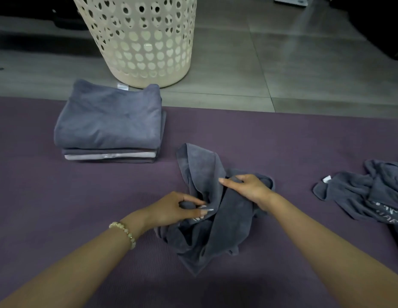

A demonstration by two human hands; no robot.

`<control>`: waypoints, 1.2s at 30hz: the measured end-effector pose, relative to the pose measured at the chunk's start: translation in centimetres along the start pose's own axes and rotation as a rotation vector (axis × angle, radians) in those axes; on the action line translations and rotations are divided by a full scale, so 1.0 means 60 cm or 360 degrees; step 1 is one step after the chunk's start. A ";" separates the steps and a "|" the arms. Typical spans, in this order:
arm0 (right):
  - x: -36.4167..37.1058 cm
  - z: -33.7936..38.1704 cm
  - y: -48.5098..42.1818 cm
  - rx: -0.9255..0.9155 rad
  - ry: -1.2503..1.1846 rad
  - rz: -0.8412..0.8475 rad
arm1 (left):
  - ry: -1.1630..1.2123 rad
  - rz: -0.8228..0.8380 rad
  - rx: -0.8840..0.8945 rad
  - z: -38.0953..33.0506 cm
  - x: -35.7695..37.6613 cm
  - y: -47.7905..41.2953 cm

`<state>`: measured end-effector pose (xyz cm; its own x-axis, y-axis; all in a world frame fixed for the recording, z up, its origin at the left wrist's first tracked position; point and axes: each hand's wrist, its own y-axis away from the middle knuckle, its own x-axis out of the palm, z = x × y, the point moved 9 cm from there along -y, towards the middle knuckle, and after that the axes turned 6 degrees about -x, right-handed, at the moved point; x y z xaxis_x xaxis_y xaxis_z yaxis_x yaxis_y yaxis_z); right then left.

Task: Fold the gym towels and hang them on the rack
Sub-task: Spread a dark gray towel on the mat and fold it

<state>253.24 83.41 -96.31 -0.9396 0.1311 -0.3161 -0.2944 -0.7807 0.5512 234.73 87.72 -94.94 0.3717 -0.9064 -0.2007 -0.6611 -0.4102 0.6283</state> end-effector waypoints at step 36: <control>0.026 -0.074 0.140 0.0037 -0.0428 0.0018 | 0.0399 -0.0272 -0.0481 0.014 0.002 -0.013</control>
<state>250.08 74.33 -95.59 -0.9545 0.2825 -0.0951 -0.2847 -0.7694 0.5719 234.76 87.87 -96.10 0.6310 -0.7601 -0.1553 -0.3693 -0.4703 0.8015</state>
